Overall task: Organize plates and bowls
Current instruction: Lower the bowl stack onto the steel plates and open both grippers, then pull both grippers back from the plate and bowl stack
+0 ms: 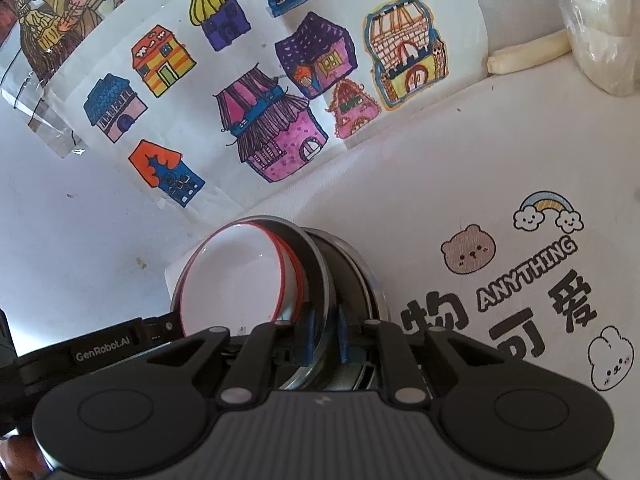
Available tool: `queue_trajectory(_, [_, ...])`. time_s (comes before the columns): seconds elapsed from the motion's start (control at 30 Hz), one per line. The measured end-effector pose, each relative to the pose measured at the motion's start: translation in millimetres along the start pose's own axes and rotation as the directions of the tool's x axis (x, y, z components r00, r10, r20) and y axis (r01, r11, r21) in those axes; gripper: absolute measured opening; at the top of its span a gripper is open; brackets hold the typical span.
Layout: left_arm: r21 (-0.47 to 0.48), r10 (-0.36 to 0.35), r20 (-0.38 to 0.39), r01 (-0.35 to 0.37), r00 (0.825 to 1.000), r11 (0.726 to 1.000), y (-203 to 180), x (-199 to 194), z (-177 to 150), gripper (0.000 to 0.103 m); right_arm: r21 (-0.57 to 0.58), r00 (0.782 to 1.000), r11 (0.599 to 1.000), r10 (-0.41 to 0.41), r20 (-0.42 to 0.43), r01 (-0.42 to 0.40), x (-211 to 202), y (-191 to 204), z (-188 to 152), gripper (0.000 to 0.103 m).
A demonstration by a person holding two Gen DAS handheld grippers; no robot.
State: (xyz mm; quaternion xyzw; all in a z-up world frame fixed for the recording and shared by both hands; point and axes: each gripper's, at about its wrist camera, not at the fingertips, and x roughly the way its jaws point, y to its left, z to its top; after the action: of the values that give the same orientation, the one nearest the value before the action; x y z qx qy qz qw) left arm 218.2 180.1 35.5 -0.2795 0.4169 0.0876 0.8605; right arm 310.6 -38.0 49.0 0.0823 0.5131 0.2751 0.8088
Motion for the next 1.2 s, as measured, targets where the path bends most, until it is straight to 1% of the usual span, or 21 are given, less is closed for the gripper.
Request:
queue_trajectory(0.17, [0.006,-0.001,0.005,0.001,1.000,1.000,0.0,-0.6,-0.5,0.016,0.004,1.000,1.000,0.012,0.012,-0.012,-0.8,-2.8,-2.0,0.016])
queue_trajectory(0.3, [0.013,-0.002,0.036,0.001,0.999,1.000,2.1,-6.3,-1.3,0.023,-0.003,1.000,1.000,0.003,0.030,-0.003,-3.4,-5.9,-5.0,0.028])
queue_trajectory(0.37, [0.018,-0.004,0.040,0.003,0.999,1.000,2.9,-7.3,-1.7,0.023,0.001,0.999,1.000,0.007,0.037,-0.007,-4.2,-7.9,-6.0,0.029])
queue_trajectory(0.43, [0.025,-0.001,0.042,0.000,0.999,1.000,2.2,-7.4,-2.8,0.023,0.003,0.999,1.000,0.004,0.047,-0.004,-6.6,-9.8,-7.5,0.035])
queue_trajectory(0.47, [0.027,0.001,0.043,-0.002,0.999,1.000,2.1,-7.5,-3.4,0.023,0.004,0.999,1.000,0.008,0.054,-0.008,-8.0,-10.7,-8.4,0.041])
queue_trajectory(0.5, [0.027,0.001,0.044,-0.002,0.999,1.000,2.2,-8.0,-3.7,0.023,0.007,0.998,1.000,0.008,0.056,-0.009,-9.3,-11.3,-9.1,0.044])
queue_trajectory(0.83, [0.029,-0.007,0.044,0.006,0.999,1.000,3.9,-10.4,-6.5,0.026,-0.017,0.997,1.000,-0.008,0.083,0.009,-18.9,-6.0,-15.1,0.046])
queue_trajectory(0.97, [0.029,-0.012,0.047,0.011,0.999,1.000,5.2,-13.8,-8.1,0.028,-0.019,0.995,1.000,-0.010,0.101,0.012,-25.9,-5.6,-16.6,0.053])
queue_trajectory(1.0, [0.031,-0.010,0.052,0.008,0.999,0.999,5.3,-15.2,-8.6,0.035,-0.019,0.994,1.000,-0.010,0.105,0.012,-27.5,-5.8,-17.2,0.055])
queue_trajectory(1.03, [0.032,0.010,0.061,-0.012,0.998,0.999,5.0,-17.1,-9.0,0.057,-0.018,0.994,1.000,-0.008,0.109,0.010,-29.0,-6.3,-17.8,0.056])
queue_trajectory(1.07, [0.024,0.046,0.079,-0.048,0.996,0.999,4.7,-19.2,-9.4,0.064,-0.016,0.994,1.000,-0.004,0.113,0.006,-30.5,-6.5,-18.6,0.060])
queue_trajectory(1.1, [0.021,0.061,0.104,-0.064,0.993,0.998,6.0,-22.2,-10.1,0.072,-0.014,0.993,1.000,0.006,0.118,-0.005,-32.3,-6.8,-19.3,0.066])
queue_trajectory(1.13, [0.026,0.053,0.119,-0.057,0.991,0.998,7.5,-24.9,-10.2,0.073,-0.014,0.993,1.000,0.020,0.120,-0.018,-34.0,-6.3,-20.2,0.068])
queue_trajectory(1.2, [0.028,0.029,0.119,-0.033,0.992,0.999,9.6,-28.6,-10.3,0.074,-0.020,0.991,0.999,0.029,0.131,-0.027,-37.5,-4.5,-22.4,0.070])
